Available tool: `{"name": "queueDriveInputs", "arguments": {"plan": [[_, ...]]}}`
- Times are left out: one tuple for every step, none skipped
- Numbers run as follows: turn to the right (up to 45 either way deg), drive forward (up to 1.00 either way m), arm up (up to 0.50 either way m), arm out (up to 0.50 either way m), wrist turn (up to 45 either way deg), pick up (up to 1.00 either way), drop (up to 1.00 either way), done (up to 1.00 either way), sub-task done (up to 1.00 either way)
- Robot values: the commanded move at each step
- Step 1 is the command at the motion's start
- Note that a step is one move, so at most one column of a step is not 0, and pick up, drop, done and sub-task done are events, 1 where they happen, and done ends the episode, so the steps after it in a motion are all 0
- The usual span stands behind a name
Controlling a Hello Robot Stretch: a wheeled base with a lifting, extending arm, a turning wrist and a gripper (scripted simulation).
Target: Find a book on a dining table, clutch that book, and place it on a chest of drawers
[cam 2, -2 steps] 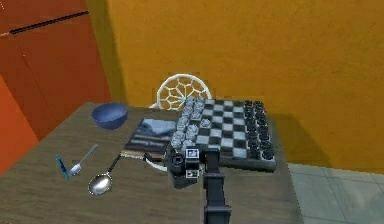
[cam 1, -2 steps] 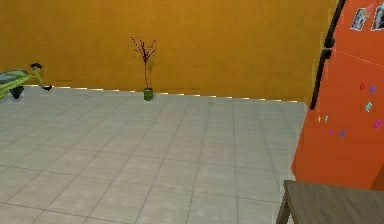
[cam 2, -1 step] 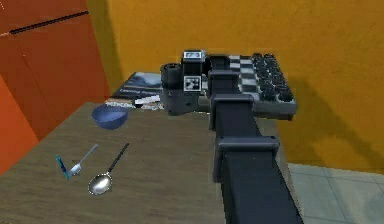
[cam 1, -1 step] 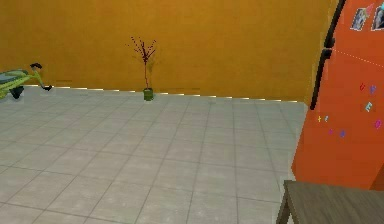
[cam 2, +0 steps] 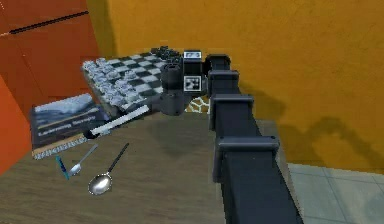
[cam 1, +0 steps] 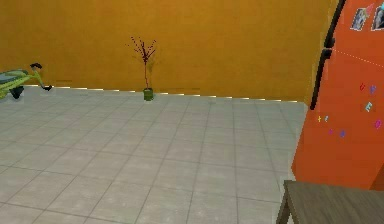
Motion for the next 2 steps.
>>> {"name": "queueDriveInputs", "arguments": {"plan": [[0.0,0.0,0.0,0.0,-45.0,0.0,0.0,0.0,0.0],[0.0,0.0,0.0,0.0,-15.0,0.0,0.0,0.0,0.0]]}}
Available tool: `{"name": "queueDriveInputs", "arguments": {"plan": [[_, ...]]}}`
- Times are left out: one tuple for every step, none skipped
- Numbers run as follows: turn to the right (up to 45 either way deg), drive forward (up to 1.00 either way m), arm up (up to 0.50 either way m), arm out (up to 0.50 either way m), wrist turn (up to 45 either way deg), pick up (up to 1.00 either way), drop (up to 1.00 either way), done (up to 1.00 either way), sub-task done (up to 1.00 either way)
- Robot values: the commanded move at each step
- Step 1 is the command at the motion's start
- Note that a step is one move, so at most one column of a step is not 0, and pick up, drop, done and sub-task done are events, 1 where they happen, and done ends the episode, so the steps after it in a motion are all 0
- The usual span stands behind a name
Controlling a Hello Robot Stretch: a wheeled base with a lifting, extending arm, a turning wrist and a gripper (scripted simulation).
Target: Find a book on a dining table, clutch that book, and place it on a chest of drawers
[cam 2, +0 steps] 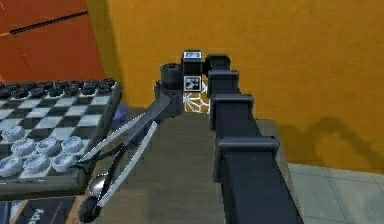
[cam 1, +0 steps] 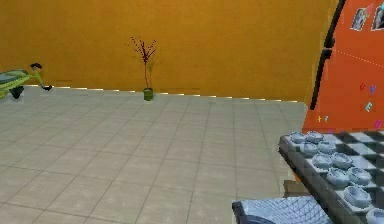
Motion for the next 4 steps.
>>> {"name": "queueDriveInputs", "arguments": {"plan": [[0.0,0.0,0.0,-0.24,0.0,0.0,0.0,0.0,0.0],[-45.0,0.0,0.0,0.0,0.0,0.0,0.0,0.0,0.0],[-33.0,0.0,0.0,0.0,0.0,0.0,0.0,0.0,0.0],[0.0,0.1,0.0,0.0,0.0,0.0,0.0,0.0,0.0]]}}
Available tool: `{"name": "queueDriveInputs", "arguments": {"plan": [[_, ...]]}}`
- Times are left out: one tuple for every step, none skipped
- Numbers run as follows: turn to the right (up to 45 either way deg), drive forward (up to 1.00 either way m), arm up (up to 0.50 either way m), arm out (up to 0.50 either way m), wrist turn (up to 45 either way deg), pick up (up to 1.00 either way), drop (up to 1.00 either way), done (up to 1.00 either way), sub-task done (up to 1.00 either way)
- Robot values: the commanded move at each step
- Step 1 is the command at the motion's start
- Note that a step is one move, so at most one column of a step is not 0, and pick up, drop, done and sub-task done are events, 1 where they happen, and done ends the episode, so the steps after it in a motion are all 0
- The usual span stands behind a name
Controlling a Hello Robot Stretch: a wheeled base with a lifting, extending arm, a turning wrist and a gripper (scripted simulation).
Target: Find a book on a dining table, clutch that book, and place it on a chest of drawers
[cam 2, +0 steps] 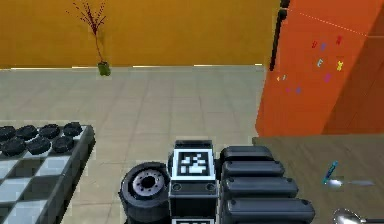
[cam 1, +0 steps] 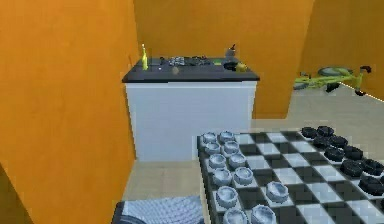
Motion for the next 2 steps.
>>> {"name": "queueDriveInputs", "arguments": {"plan": [[-45.0,0.0,0.0,0.0,0.0,0.0,0.0,0.0,0.0],[-42.0,0.0,0.0,0.0,0.0,0.0,0.0,0.0,0.0]]}}
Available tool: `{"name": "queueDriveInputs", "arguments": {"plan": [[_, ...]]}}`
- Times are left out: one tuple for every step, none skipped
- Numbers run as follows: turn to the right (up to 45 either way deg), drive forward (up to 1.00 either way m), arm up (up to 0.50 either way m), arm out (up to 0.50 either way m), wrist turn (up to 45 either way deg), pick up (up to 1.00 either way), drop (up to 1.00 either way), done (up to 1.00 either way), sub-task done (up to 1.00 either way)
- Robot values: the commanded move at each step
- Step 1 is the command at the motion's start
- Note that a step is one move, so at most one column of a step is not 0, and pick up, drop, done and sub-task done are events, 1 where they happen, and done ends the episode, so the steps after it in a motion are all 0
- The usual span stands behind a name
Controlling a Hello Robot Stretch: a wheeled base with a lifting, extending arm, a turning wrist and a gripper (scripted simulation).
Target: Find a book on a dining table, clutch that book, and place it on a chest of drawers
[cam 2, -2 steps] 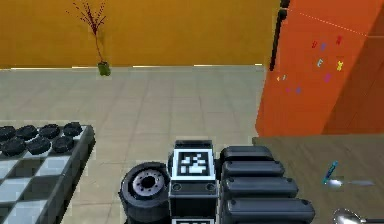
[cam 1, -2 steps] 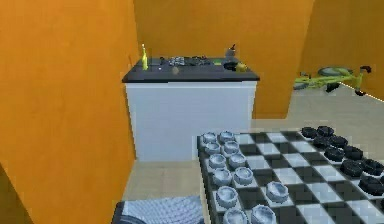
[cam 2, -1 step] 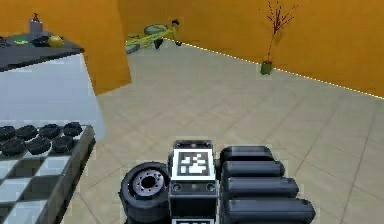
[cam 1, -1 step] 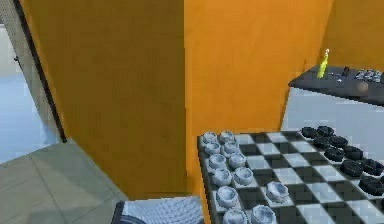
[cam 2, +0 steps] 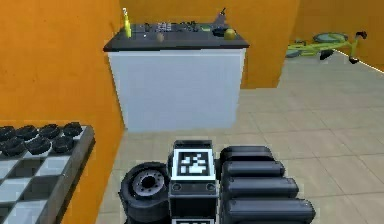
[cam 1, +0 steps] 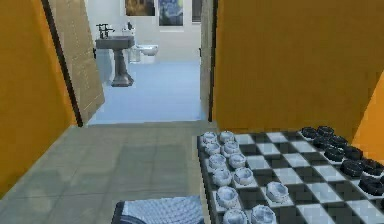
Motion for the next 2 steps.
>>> {"name": "queueDriveInputs", "arguments": {"plan": [[0.0,0.6,0.0,0.0,0.0,0.0,0.0,0.0,0.0],[-9.0,0.0,0.0,0.0,0.0,0.0,0.0,0.0,0.0]]}}
